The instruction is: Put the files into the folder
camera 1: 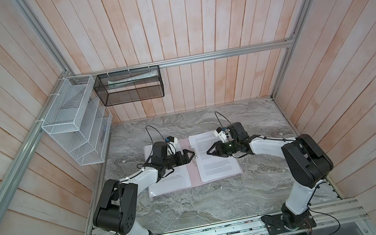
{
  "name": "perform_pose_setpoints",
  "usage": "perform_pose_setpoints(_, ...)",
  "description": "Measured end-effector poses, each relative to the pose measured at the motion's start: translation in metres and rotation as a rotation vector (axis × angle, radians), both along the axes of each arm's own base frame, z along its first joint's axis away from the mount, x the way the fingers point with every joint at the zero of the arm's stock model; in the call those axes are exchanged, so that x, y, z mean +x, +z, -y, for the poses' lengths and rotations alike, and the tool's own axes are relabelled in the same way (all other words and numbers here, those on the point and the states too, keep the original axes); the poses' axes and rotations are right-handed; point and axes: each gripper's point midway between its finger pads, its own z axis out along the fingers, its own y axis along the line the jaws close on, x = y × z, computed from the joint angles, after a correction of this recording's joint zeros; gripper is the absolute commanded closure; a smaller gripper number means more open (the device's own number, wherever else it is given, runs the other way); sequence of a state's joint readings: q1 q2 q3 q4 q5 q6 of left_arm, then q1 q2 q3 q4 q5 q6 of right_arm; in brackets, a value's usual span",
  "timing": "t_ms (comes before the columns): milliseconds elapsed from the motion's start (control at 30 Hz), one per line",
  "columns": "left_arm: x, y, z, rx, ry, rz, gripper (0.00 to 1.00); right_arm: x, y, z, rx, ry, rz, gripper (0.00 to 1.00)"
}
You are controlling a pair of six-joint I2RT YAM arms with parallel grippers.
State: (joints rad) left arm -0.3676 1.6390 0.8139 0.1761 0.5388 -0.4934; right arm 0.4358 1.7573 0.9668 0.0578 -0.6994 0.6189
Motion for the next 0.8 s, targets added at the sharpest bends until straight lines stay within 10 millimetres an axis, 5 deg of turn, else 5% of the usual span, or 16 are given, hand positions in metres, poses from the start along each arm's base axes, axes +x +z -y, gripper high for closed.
perform_pose_setpoints(167,0.011,0.004,0.004,-0.008,0.003,0.013,0.09,0.0,0.007,-0.009,0.042,-0.011,-0.004,0.74)
perform_pose_setpoints(800,0.073,-0.018,0.027,-0.014,0.012,0.016,0.12,-0.001,0.012,-0.018,0.078,-0.012,-0.004,0.73)
